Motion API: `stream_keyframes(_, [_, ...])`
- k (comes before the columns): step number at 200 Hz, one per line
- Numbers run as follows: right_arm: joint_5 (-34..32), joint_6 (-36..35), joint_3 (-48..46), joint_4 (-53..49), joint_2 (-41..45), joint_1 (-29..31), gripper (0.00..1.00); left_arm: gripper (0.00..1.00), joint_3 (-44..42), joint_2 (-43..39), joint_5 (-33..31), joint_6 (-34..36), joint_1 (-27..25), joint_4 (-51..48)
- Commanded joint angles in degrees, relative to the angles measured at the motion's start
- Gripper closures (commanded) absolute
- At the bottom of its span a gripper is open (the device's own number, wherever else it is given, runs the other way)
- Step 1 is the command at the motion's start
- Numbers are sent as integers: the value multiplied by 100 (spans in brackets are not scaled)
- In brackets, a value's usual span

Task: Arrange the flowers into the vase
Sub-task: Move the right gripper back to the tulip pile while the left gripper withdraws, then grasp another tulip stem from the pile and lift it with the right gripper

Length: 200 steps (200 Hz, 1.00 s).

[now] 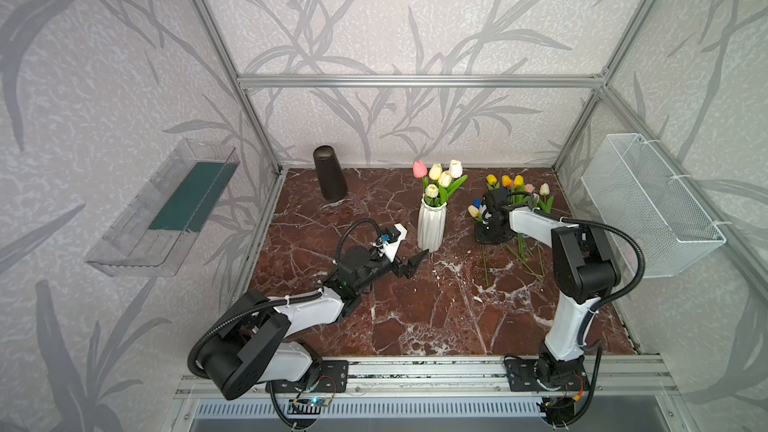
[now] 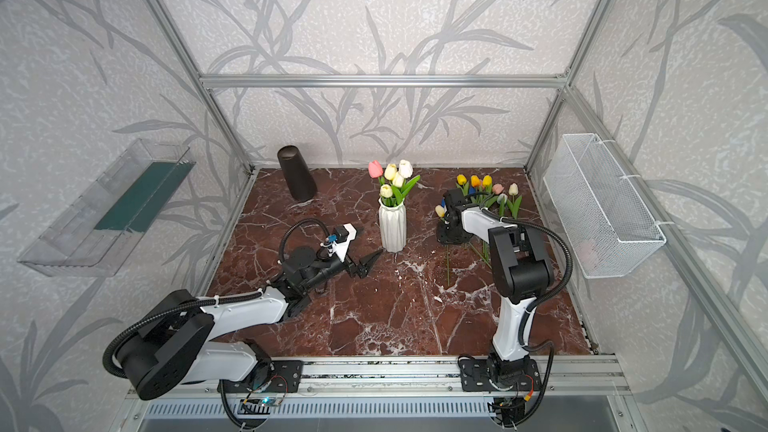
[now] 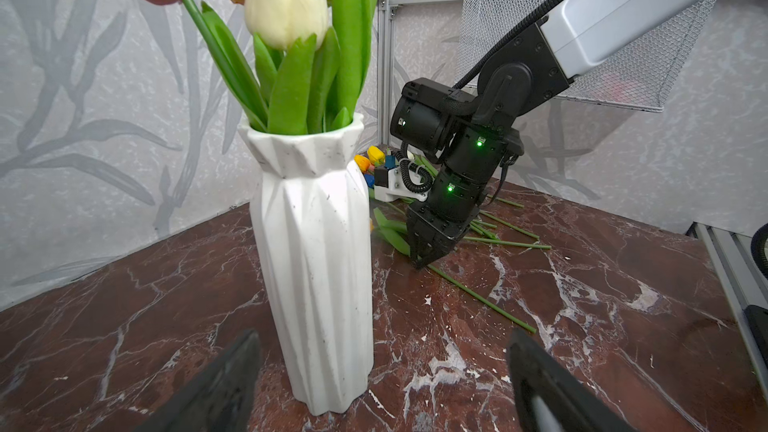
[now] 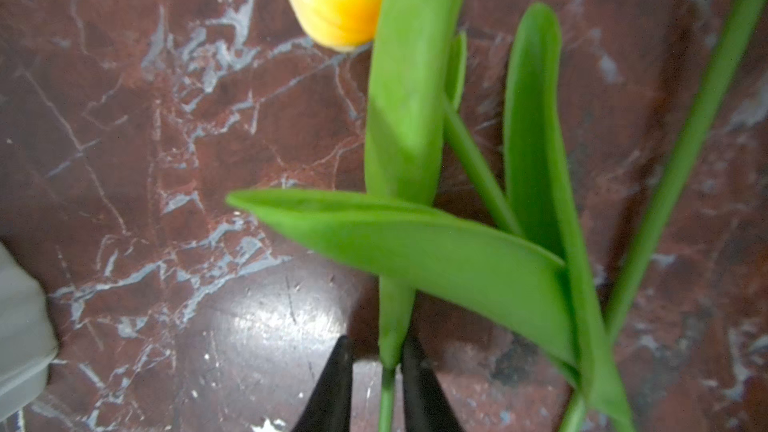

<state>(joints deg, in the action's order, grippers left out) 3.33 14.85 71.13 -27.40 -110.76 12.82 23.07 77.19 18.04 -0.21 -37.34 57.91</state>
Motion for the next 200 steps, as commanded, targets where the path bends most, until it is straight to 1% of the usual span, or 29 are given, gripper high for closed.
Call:
stream_keyframes(1, [-118, 152, 98, -325, -177, 64, 95, 7, -76, -142, -141, -32, 8, 259])
stream_keyframes(16, [17, 168, -141, 36, 150, 138, 100, 6, -56, -170, -185, -52, 42, 240])
stream_keyframes(27, [257, 160, -242, 214, 483, 177, 100, 1, -64, -178, -309, -165, 59, 319])
stream_keyframes(42, [757, 207, -293, 375, 942, 144, 100, 0, -73, -152, -377, -263, 100, 510])
stream_keyframes(60, [1323, 266, -265, 482, 1505, 43, 100, 1, -134, -143, -604, -313, 125, 781])
stream_keyframes(72, [1844, 414, -254, 571, 1788, -89, 100, 0, -171, -171, -692, -388, 164, 939])
stream_keyframes(84, [2323, 619, -286, 687, 2063, -248, 100, 0, -173, -209, -755, -474, 191, 947])
stream_keyframes(100, [2725, 739, -311, 796, 2454, -363, 100, 1, -146, -245, -756, -493, 216, 925])
stream_keyframes(115, [2832, 761, -395, 936, 2853, -368, 100, 3, -91, -278, -730, -512, 221, 912])
stream_keyframes(131, [2977, 928, -689, 1511, 3397, -381, 100, 4, -11, -309, -784, -609, 227, 897])
stream_keyframes(166, [2934, 1015, -980, 2322, 4210, -386, 100, 6, 197, -543, -896, -708, 237, 520])
stream_keyframes(187, [3148, 1136, -1347, 3450, 4526, -385, 100, 6, 251, -643, -937, -614, 245, 247])
stream_keyframes(200, [3284, 1278, -1559, 4215, 4579, -385, 100, 6, 242, -627, -997, -552, 254, 238])
